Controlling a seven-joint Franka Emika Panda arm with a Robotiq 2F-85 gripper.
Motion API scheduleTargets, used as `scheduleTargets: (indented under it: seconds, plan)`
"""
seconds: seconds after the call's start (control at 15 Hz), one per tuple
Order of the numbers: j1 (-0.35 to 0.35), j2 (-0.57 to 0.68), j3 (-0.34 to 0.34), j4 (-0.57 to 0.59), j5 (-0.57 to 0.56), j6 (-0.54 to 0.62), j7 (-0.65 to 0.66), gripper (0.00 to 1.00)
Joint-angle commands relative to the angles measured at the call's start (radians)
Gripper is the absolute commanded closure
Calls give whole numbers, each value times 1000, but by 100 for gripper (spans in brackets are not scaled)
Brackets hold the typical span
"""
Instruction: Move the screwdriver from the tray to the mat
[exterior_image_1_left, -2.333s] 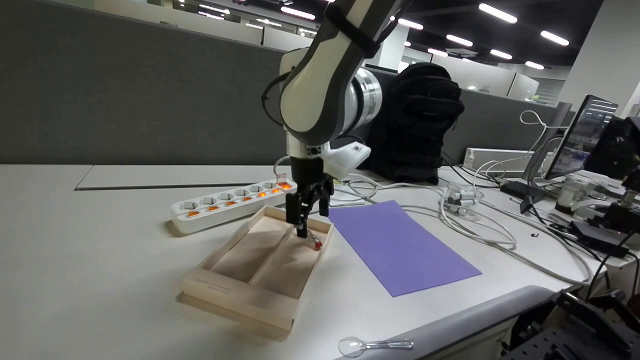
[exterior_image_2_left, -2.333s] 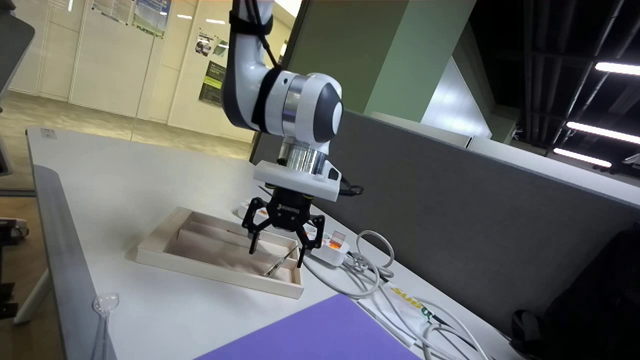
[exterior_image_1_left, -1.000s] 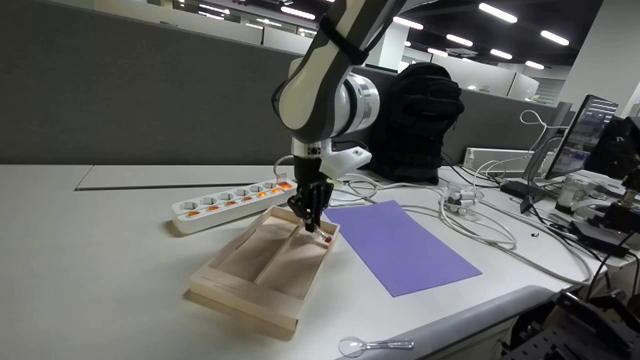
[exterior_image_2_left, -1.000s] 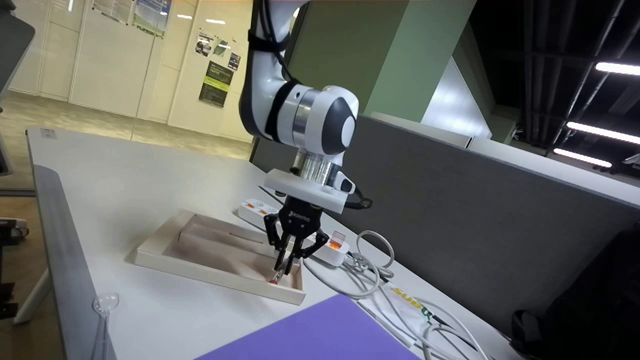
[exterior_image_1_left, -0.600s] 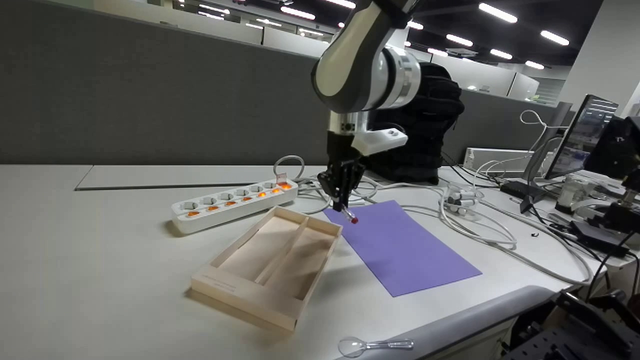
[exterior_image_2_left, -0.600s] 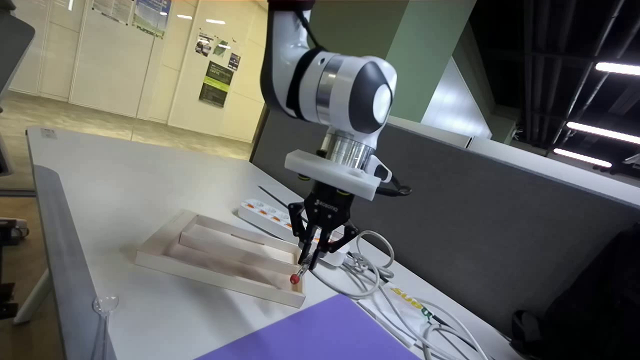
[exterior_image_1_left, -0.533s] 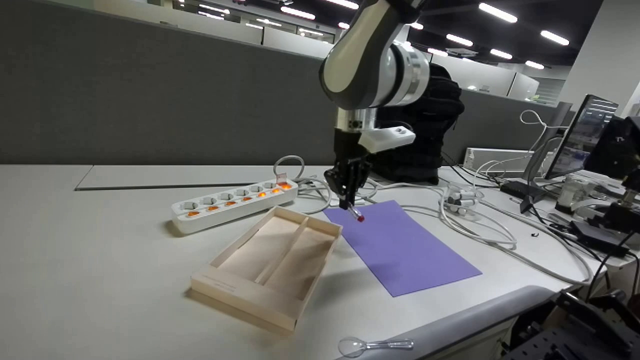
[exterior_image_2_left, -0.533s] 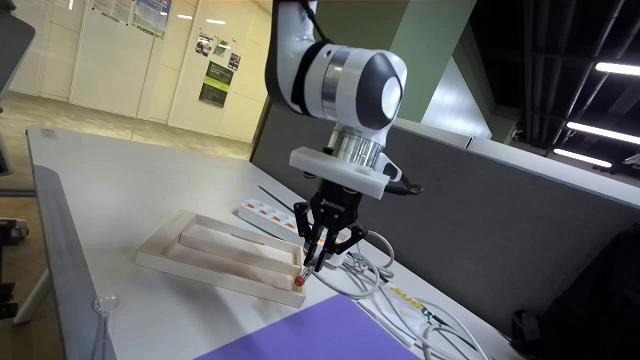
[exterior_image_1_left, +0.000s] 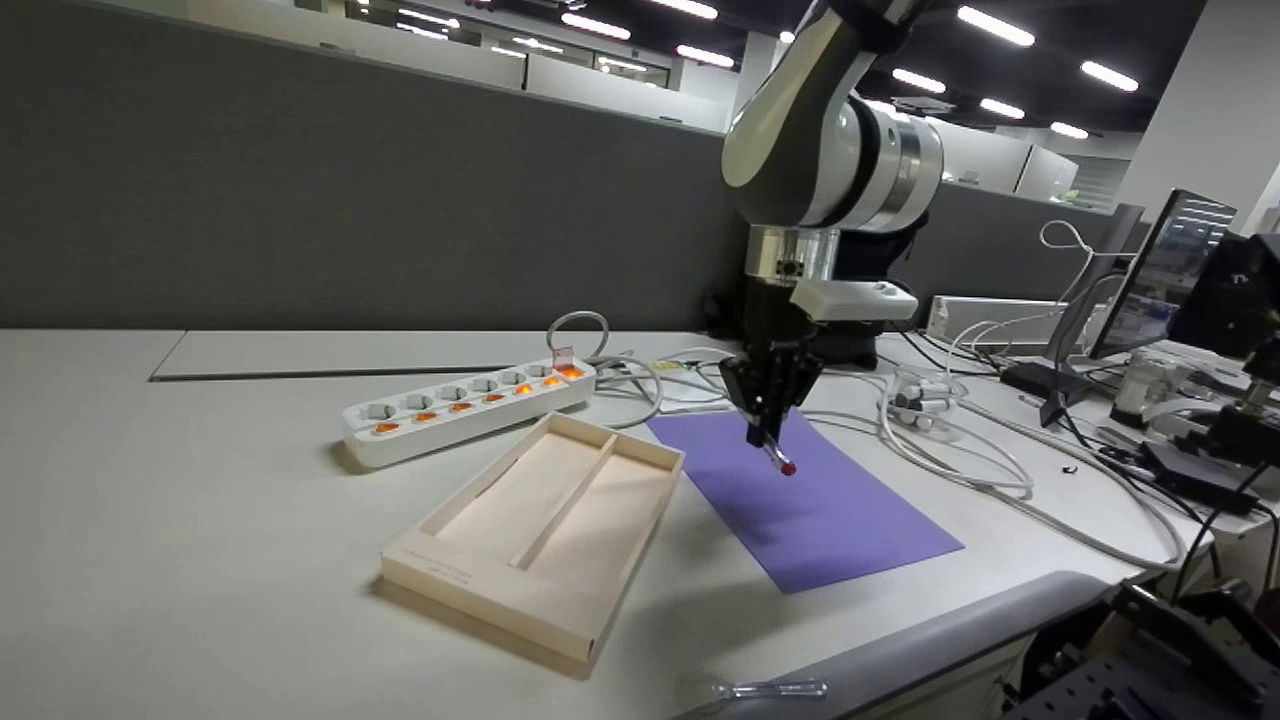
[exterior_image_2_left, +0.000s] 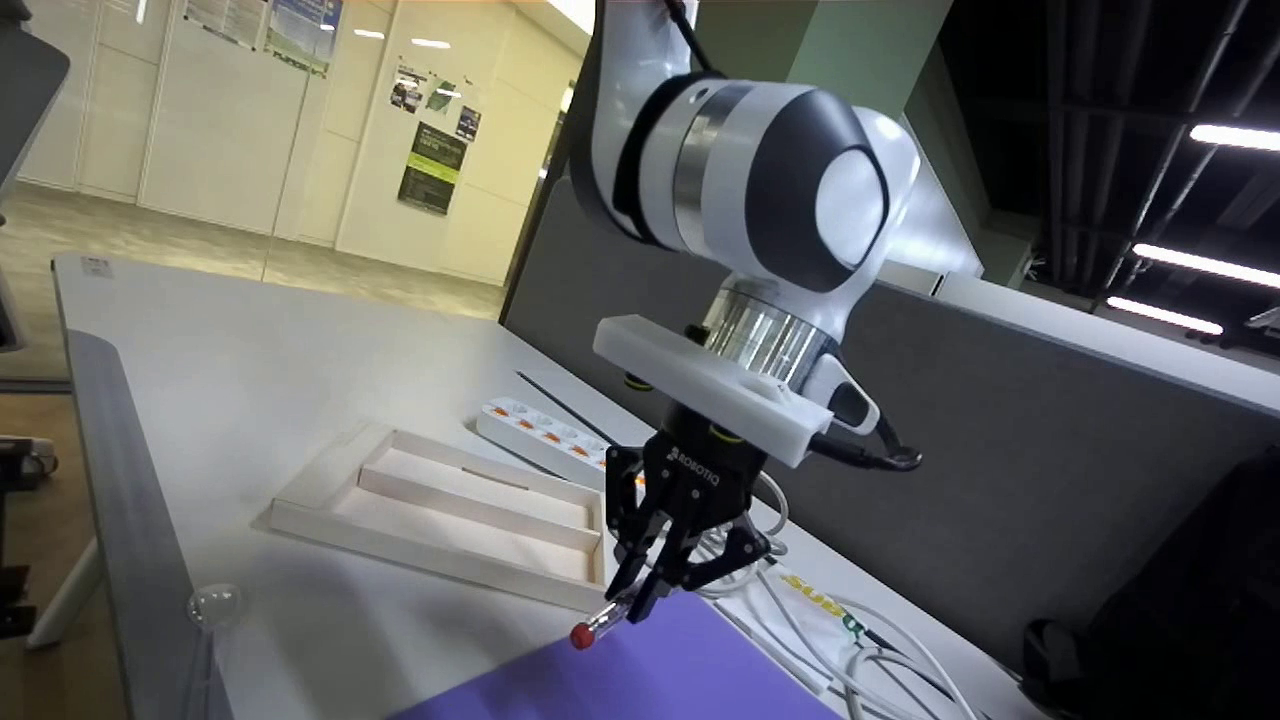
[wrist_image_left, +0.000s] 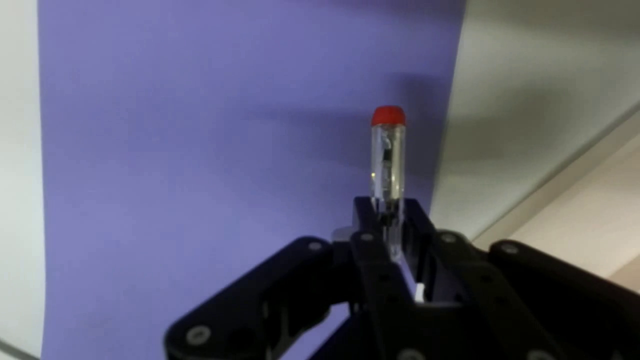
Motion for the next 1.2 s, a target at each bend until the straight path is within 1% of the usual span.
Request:
scheduleTargets:
  seconds: [0.0,0.2,0.67,0.93,1.13]
  plan:
    - [-41,42,19,9,96,-22,-46,96]
    - [-59,81,20,26,132,-28,-71,96]
    - [-90,139,34,101,168,-48,-91,96]
    - [-153,180,83,151,319,-57,-135,96]
    - [-181,217,102,185,398,-59,-157,96]
